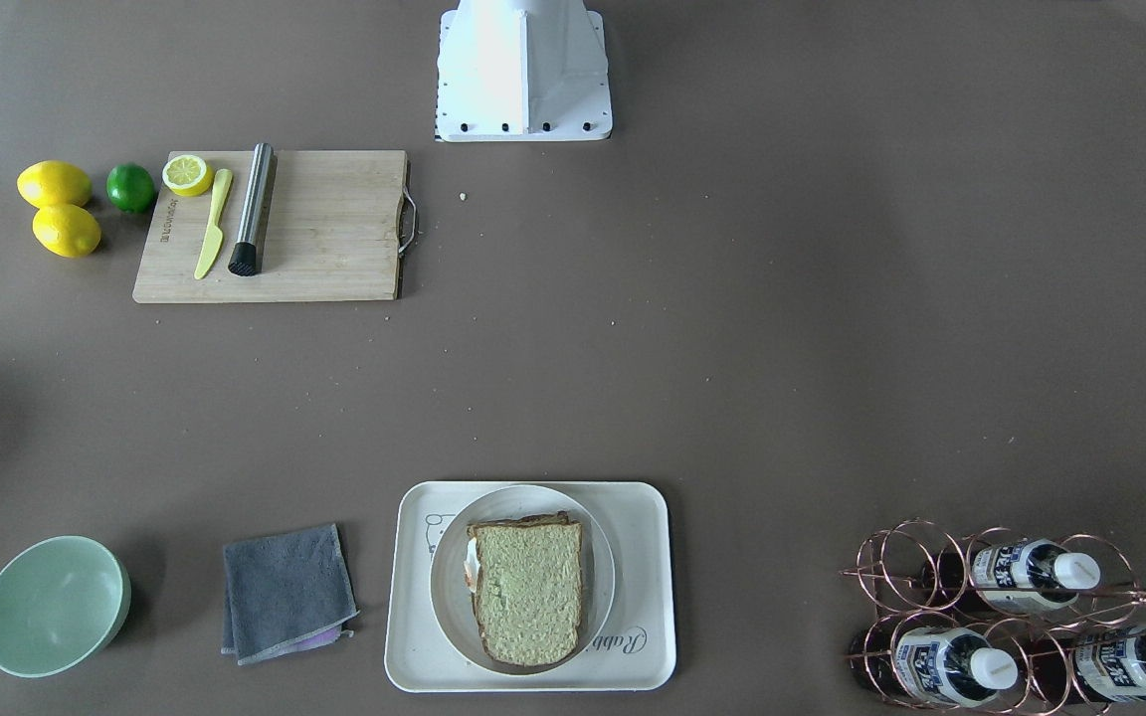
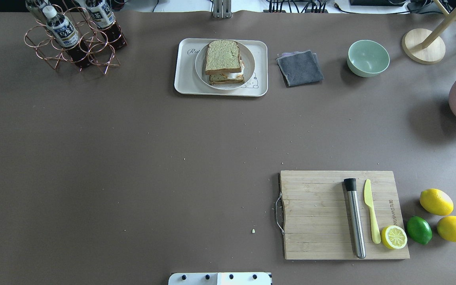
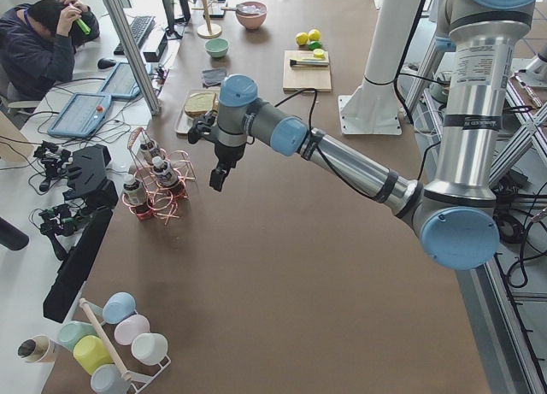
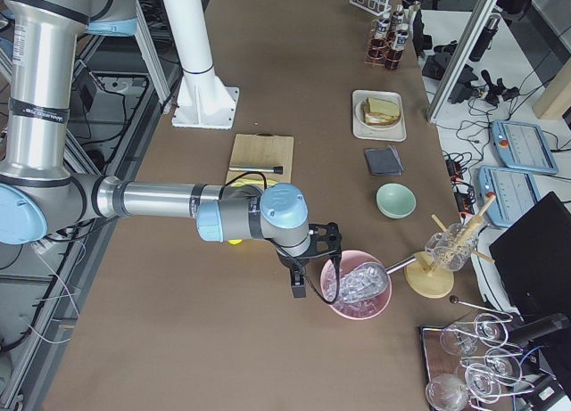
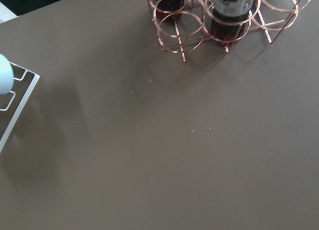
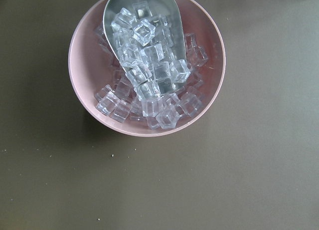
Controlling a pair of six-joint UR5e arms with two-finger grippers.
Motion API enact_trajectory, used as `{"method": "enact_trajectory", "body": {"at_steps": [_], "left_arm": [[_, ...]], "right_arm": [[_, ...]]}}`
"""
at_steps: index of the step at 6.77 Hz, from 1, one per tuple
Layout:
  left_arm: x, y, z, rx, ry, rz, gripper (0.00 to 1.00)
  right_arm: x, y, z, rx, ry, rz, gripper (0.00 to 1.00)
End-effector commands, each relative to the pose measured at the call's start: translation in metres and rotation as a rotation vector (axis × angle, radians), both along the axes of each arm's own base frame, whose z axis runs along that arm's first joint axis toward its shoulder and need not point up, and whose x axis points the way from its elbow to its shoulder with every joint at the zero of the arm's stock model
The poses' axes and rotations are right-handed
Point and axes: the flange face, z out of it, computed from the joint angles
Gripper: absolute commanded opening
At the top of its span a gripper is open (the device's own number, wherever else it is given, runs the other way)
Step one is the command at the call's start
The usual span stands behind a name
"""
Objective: Make sandwich and place on tray
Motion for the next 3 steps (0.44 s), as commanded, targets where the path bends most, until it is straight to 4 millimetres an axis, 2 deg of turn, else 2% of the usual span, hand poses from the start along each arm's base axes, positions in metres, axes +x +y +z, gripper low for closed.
{"method": "enact_trajectory", "body": {"at_steps": [1, 2, 3], "left_arm": [[-0.039, 0.016, 0.042, 0.005, -0.011, 0.025, 0.98], [-0.04, 0.017, 0.049, -0.004, -0.017, 0.023, 0.98], [-0.054, 0.017, 0.077, -0.062, -0.01, -0.006, 0.98]], "right_arm": [[0.011, 0.009, 0.009, -0.012, 0.01, -0.022, 1.0], [0.011, 0.013, 0.011, -0.015, 0.009, -0.023, 1.0], [0.011, 0.012, 0.012, -0.018, 0.009, -0.023, 1.0]]}}
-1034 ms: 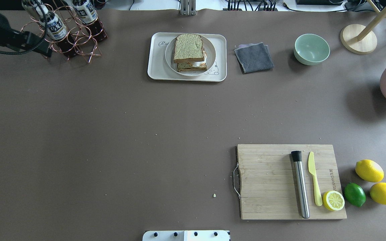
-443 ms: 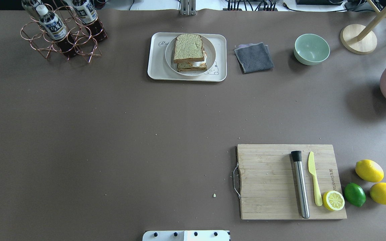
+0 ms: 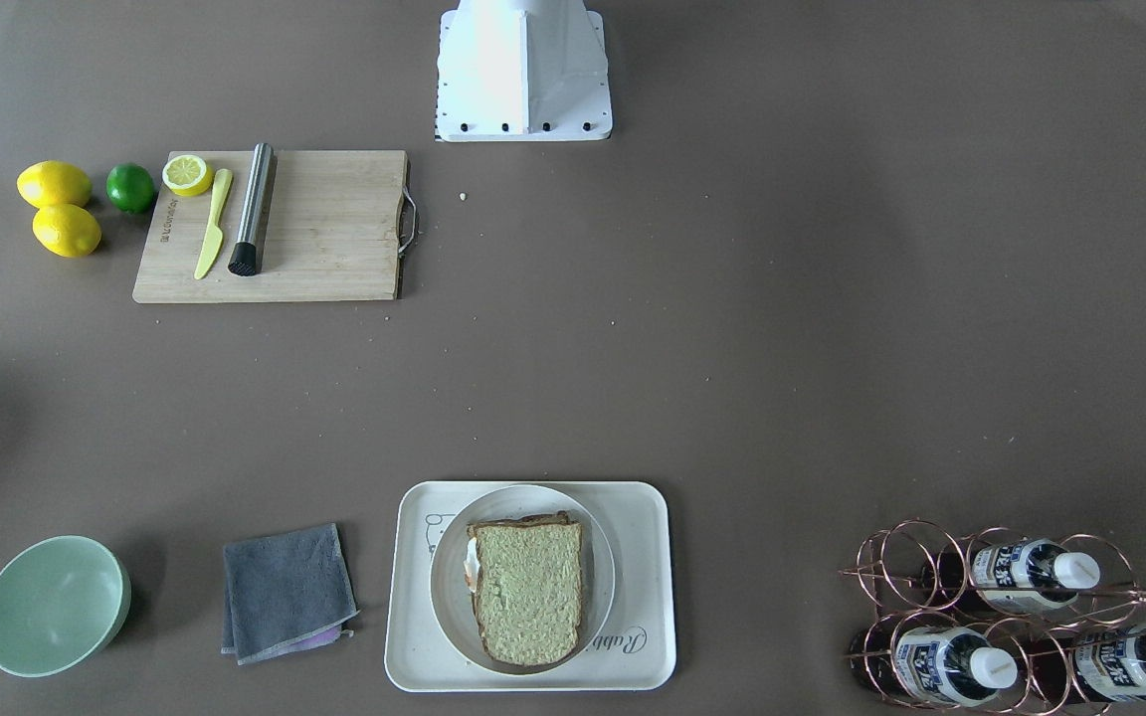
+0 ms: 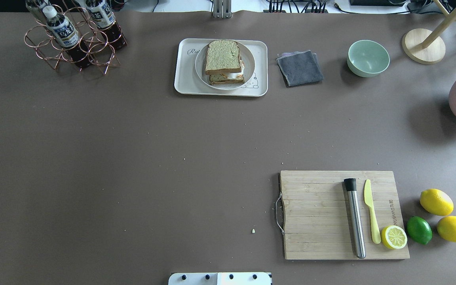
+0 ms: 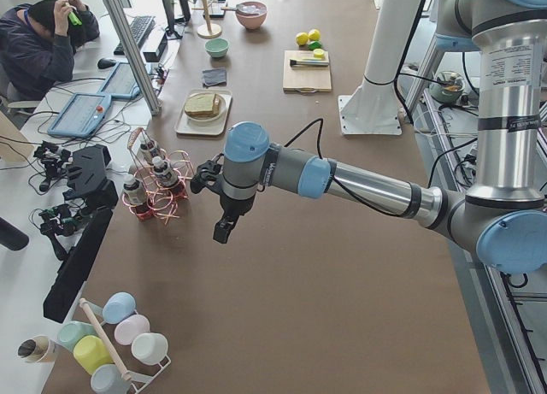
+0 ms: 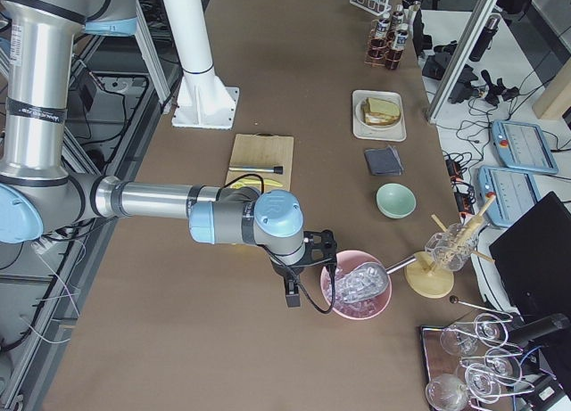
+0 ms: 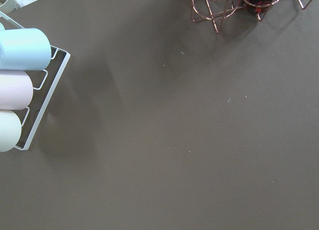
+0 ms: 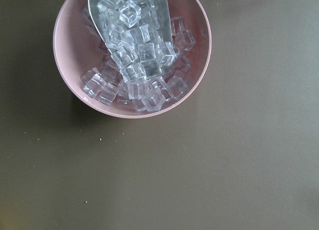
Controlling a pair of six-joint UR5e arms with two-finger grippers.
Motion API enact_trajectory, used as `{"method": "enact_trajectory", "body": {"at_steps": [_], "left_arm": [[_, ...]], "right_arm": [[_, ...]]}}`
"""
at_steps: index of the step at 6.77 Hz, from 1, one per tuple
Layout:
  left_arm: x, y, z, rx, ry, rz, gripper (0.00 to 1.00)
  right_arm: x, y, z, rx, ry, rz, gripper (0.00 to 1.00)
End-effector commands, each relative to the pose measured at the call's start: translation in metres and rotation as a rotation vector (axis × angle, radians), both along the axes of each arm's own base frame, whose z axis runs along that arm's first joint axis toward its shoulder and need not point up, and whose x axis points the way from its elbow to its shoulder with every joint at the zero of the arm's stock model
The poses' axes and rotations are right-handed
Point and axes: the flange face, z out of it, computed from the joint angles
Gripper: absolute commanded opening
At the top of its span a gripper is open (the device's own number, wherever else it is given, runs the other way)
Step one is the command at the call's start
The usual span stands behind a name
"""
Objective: Make sandwich and place on tray
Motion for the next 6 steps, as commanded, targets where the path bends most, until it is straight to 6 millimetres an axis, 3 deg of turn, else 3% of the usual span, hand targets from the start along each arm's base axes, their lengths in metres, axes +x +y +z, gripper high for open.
{"method": "enact_trajectory", "body": {"at_steps": [1, 4, 6], "left_arm": [[-0.014, 0.005, 0.064, -0.102, 0.005, -0.019, 0.98], [-0.013, 0.017, 0.099, -0.167, 0.024, -0.025, 0.98], [-0.01, 0.053, 0.124, -0.229, 0.053, -0.025, 0.98]], "right_arm": [[0.0, 0.002, 0.003, -0.006, 0.0, 0.0, 1.0], [-0.002, 0.021, 0.023, -0.039, -0.006, -0.001, 1.0], [-0.002, 0.024, 0.025, -0.046, -0.002, 0.008, 1.0]]}}
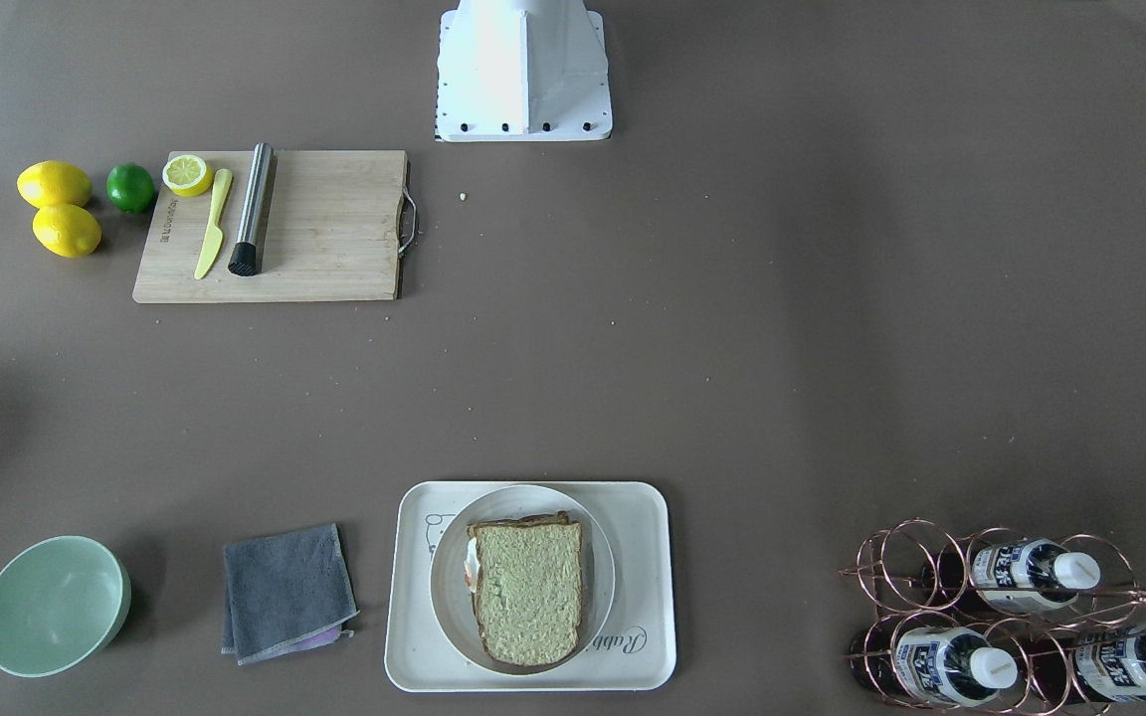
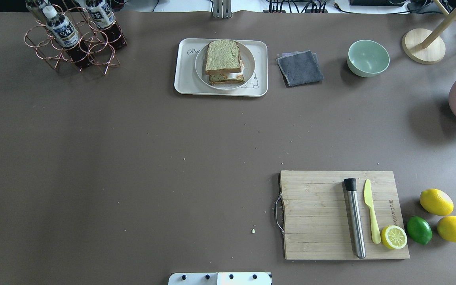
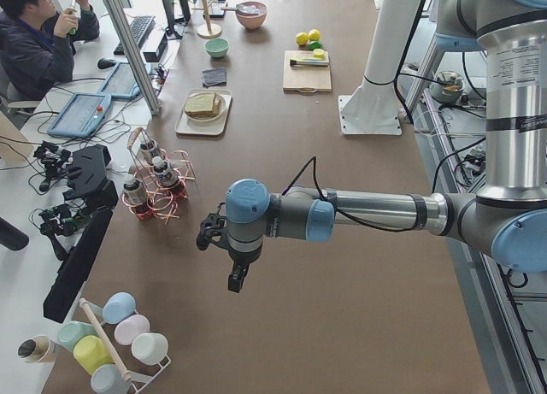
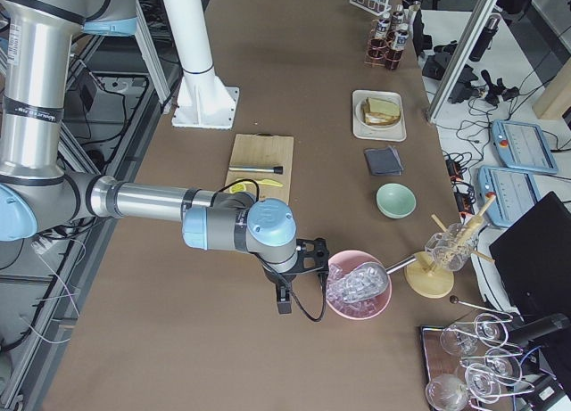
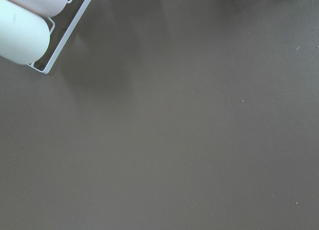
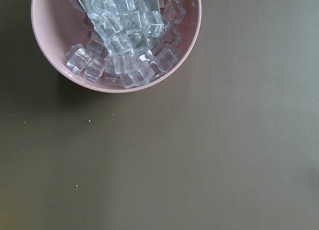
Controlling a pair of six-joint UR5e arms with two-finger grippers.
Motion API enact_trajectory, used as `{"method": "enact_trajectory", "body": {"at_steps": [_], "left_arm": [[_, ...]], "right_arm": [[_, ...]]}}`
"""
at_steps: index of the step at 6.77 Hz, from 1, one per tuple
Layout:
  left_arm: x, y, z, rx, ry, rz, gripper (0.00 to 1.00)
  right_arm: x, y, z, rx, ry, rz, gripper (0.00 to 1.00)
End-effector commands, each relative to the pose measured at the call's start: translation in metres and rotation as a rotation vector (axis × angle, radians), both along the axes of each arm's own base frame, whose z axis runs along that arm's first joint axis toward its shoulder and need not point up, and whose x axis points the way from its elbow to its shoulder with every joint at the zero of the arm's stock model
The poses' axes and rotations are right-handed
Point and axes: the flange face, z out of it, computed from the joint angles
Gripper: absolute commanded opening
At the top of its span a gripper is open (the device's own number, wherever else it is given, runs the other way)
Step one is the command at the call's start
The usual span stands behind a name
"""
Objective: Make sandwich and place on tray
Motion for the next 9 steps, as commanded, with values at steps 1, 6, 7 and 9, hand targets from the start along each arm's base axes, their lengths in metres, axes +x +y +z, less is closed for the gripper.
{"method": "enact_trajectory", "body": {"at_steps": [1, 6, 7, 9], "left_arm": [[-0.005, 0.023, 0.009, -0.043, 0.102, -0.033, 0.98], [-0.005, 0.018, 0.001, -0.081, 0.117, -0.088, 0.98], [-0.005, 0.02, 0.002, -0.082, 0.117, -0.087, 0.98], [-0.005, 0.02, 0.004, -0.084, 0.117, -0.086, 0.98]], "right_arm": [[-0.001, 0.004, 0.003, -0.011, -0.003, 0.003, 1.0], [-0.039, -0.025, -0.015, -0.137, -0.004, 0.048, 1.0], [-0.05, -0.031, -0.022, -0.147, -0.003, 0.05, 1.0], [-0.052, -0.025, -0.017, -0.145, -0.013, 0.039, 1.0]]}}
